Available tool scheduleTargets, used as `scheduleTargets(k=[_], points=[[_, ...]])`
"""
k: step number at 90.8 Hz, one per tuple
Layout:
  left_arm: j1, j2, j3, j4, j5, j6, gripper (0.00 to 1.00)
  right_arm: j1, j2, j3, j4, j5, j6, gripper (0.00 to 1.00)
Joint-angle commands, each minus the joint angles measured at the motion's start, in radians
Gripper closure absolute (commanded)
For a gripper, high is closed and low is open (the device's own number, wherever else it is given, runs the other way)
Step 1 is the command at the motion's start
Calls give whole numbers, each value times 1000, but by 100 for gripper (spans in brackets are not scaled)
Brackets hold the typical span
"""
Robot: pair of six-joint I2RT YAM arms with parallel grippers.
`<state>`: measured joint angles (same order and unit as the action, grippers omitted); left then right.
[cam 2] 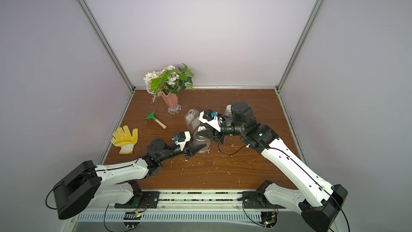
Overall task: Screw on the bottle caps
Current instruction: Screw the bottle cap onto the plastic bottle.
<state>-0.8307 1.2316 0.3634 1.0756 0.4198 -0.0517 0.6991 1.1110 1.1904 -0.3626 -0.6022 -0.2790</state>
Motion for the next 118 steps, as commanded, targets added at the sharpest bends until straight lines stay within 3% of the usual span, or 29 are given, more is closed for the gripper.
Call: scheduleTargets(k=[1,33,59,84,102,118], points=[[8,-51,46,72,-104,10,58,11,-13,-48,59,120,143,80],[8,-110,33,73,-325,38,58,255,41,-85,104,677,494,90],[8,-115,27,71,-407,49,58,389,122,-85,141,921,582,91],[7,-84,25,71,-435,34,58,411,144,-65,141,973,565,88],[8,-32,12,71,-421,14,58,409,130,-20,116,953,521,74],[8,9,-15,71,-420,3,58,406,88,24,78,920,485,42]])
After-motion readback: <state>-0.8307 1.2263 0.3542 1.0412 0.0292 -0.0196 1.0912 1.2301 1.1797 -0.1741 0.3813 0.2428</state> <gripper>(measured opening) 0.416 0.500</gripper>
